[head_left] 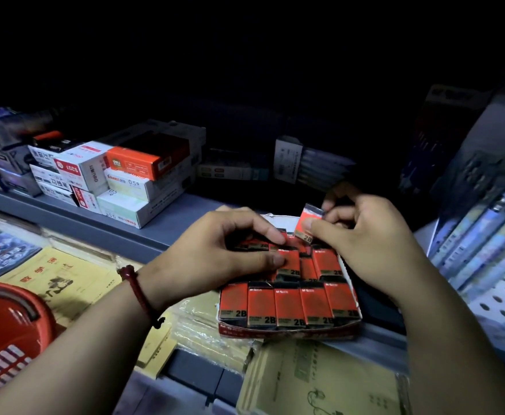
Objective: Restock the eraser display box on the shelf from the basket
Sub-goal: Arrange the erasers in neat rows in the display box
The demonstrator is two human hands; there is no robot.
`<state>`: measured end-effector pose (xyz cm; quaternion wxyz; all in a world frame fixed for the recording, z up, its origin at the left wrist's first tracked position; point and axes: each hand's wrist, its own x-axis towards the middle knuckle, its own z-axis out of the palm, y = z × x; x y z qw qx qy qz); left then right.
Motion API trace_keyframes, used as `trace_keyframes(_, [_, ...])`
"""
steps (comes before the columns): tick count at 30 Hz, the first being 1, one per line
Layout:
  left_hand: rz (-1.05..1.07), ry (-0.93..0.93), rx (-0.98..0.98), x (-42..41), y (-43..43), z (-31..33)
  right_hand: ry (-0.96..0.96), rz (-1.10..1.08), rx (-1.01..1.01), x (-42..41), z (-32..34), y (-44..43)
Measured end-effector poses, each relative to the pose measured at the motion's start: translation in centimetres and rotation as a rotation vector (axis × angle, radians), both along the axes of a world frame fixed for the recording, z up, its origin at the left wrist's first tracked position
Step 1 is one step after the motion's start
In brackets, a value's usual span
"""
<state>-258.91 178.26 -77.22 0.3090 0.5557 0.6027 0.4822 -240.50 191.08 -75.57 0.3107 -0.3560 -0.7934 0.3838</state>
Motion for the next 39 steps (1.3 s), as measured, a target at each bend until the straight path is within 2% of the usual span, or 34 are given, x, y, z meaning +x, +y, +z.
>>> trace_keyframes(7, [0.004, -0.014, -0.002, 0.3, -0.1, 0.3, -0.011, -0.076, 0.030, -0.8, -0.5, -0.2])
trace_keyframes(12, [0.023, 0.001, -0.015, 0.7, -0.3, 0.6, 0.042, -0.099, -0.058, -0.8, -0.5, -0.3])
trace_keyframes(17, [-0.013, 0.099, 0.021, 0.5, -0.1, 0.6, -0.089, -0.066, 0.064, -0.7, -1.0, -0.1])
trace_keyframes(23, [0.003, 0.205, 0.035, 0.4, 0.0, 0.5, -0.169, -0.062, 0.090, -0.4, -1.1, 0.1])
trace_keyframes(31, [0.047, 0.334, 0.017, 0.2, 0.3, 0.1, -0.112, -0.022, 0.075, 0.1, -1.2, 0.4])
trace_keyframes(34, [0.048, 0.372, 0.019, 0.1, 0.1, 0.1, -0.147, -0.017, 0.102, 0.0, -1.1, 0.4])
trace_keyframes(36, [0.082, 0.367, 0.069, 0.0, 0.0, 0.0, -0.199, -0.005, 0.128, -0.1, -1.0, 0.3])
trace_keyframes(39, [0.258, 0.375, 0.178, -0.7, 0.3, -0.5, -0.206, -0.018, 0.132, 0.0, -1.1, 0.3])
